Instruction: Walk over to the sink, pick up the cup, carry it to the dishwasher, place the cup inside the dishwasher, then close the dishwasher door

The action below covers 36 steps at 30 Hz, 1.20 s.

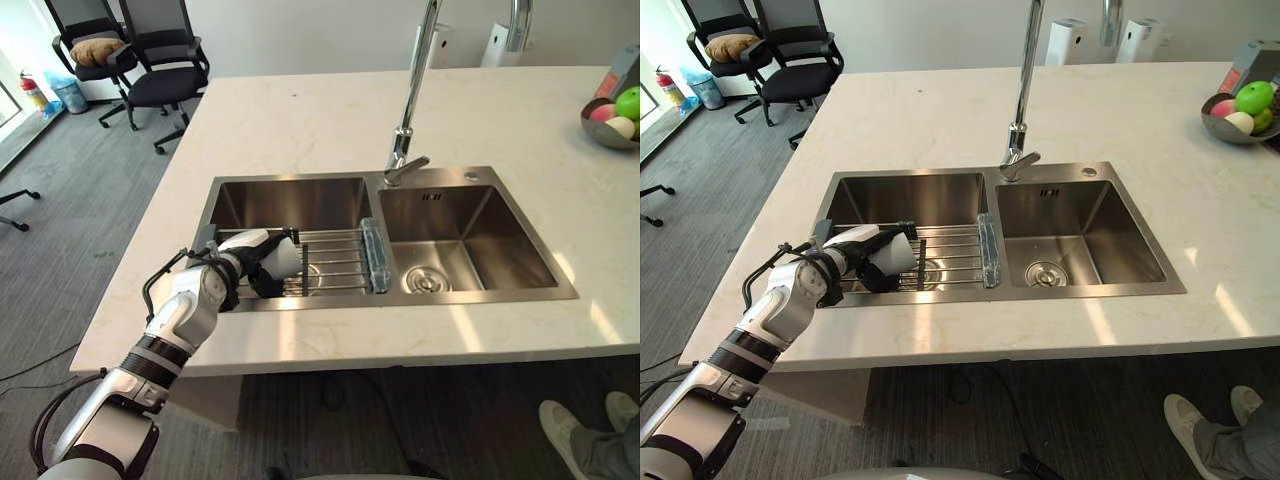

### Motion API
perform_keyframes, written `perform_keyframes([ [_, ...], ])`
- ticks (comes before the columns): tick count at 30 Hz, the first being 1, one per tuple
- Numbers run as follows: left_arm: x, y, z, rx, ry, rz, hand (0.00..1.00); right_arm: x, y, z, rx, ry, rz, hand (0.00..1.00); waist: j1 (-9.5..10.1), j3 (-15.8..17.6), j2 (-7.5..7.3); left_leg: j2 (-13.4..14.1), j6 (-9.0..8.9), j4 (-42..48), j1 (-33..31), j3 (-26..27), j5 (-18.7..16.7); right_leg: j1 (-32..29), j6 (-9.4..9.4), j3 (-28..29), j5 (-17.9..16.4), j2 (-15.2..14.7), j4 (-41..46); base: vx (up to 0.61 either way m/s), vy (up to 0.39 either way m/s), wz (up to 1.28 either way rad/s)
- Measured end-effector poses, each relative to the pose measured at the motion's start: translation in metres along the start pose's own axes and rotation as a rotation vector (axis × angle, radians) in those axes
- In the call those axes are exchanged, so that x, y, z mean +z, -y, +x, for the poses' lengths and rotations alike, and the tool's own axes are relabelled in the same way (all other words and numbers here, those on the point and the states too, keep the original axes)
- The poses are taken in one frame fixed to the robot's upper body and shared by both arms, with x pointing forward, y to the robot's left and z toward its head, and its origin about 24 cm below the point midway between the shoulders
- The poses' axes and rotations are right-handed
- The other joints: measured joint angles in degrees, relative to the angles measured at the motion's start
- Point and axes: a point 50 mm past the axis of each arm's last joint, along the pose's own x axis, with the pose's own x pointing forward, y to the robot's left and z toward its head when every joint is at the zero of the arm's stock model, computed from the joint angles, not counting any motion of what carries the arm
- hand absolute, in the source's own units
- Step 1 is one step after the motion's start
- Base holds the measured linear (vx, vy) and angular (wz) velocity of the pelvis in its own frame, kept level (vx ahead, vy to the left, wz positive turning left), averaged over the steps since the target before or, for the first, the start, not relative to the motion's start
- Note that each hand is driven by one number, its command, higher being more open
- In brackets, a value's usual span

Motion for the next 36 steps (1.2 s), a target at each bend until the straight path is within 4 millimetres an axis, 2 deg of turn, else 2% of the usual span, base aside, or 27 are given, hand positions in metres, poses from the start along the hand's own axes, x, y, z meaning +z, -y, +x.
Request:
perform_keyframes([
  [19, 0.005, 0.000, 0.003, -0.007, -0.130, 0.058, 1.00, -0.002, -0.003, 0.001, -0.008, 0.004, -0.025, 1.00, -0.75, 0.29, -0.03, -0.01, -0.20, 0.01, 0.35, -0.05, -0.14, 0.05, 0.18, 0.36, 0.09, -0.01, 0.16, 0.00, 0.000, -0.01],
  [20, 0.005, 0.000, 0.003, -0.005, -0.135, 0.059, 0.00, -0.001, -0.003, 0.001, -0.008, 0.005, -0.025, 1.00, -0.76, 0.36, 0.04, 0.00, -0.23, 0.01, 0.37, -0.05, -0.16, 0.05, 0.19, 0.39, 0.10, -0.01, 0.16, 0.00, 0.000, 0.00],
  [25, 0.003, -0.002, 0.002, 0.012, -0.154, 0.077, 0.00, 0.000, -0.004, 0.001, -0.011, 0.015, -0.026, 1.00, -0.79, 0.79, 0.40, 0.01, -0.48, 0.00, 0.42, -0.03, -0.34, 0.05, 0.22, 0.51, 0.11, 0.00, 0.15, 0.00, 0.000, 0.00],
  [29, -0.003, -0.006, 0.003, 0.072, -0.149, 0.107, 0.00, 0.006, -0.009, 0.002, 0.002, 0.032, -0.028, 1.00, -0.79, 2.65, 0.44, 0.01, -0.48, 0.02, 0.44, 0.04, -0.36, 0.03, 0.28, 0.63, 0.15, 0.00, 0.14, 0.00, 0.000, 0.00],
  [36, -0.013, -0.007, -0.001, 0.133, -0.041, 0.130, 0.00, 0.008, -0.012, 0.002, 0.006, 0.043, -0.040, 1.00, -0.59, 3.39, 0.68, 0.00, -0.34, 0.26, 0.43, 0.16, -0.46, 0.03, 0.28, 0.53, 0.15, 0.00, -0.04, 0.00, 0.000, 0.00],
])
